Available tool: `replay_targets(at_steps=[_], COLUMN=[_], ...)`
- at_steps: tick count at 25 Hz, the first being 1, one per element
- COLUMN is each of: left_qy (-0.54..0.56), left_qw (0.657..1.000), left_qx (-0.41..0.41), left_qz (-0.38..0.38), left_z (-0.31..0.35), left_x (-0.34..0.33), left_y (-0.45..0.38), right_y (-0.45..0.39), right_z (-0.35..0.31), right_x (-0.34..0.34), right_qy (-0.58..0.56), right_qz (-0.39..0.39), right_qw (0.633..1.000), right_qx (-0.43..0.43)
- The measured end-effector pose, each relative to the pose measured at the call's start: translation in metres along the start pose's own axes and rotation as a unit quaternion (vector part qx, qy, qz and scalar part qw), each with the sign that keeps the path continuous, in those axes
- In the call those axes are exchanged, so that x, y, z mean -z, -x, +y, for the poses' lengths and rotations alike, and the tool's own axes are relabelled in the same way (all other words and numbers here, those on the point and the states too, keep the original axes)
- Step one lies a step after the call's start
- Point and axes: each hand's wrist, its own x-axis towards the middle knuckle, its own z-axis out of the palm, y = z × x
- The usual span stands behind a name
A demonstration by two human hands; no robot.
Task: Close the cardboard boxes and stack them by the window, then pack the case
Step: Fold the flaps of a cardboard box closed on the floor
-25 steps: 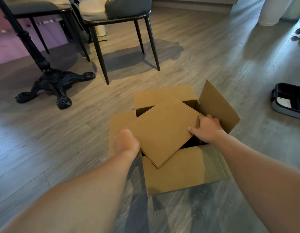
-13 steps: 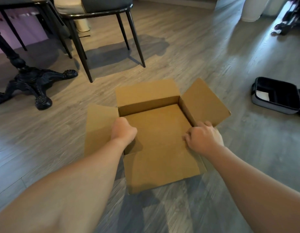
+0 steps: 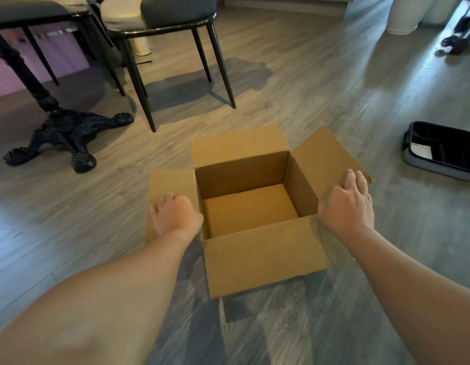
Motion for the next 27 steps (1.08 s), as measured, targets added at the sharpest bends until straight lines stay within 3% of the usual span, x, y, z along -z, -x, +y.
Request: replay_targets(at_steps=[4, 9, 16, 20, 23, 25, 27], left_qy=[-0.003, 0.055, 0.196, 0.323, 0.394, 0.371, 0.283], left_qw=[0.997, 0.987, 0.973, 0.942, 0.917, 0.923, 0.95], left_qx=[0.061, 0.137, 0.098, 0.029, -0.06, -0.068, -0.069], left_qz=[-0.037, -0.058, 0.071, 0.087, -0.012, -0.075, -0.113], left_z=[0.006, 0.0, 0.012, 0.036, 0.051, 0.051, 0.037], left_x=[0.009, 0.017, 0.054, 0.071, 0.067, 0.051, 0.033], left_y=[-0.003, -0.001, -0.002, -0.002, -0.001, 0.005, 0.012], right_y=[0.002, 0.006, 0.023, 0.031, 0.027, 0.024, 0.023], right_z=[0.002, -0.002, -0.023, -0.029, -0.013, 0.001, 0.011], right_x=[0.007, 0.017, 0.025, 0.023, 0.012, 0.008, 0.003], right_qy=[-0.067, -0.151, -0.137, -0.205, -0.126, -0.071, -0.058], right_qz=[-0.023, 0.007, 0.044, -0.061, -0.151, -0.208, -0.244], right_qw=[0.997, 0.989, 0.977, 0.961, 0.972, 0.967, 0.958], right_qx=[-0.029, -0.012, 0.155, 0.173, 0.13, 0.126, 0.138])
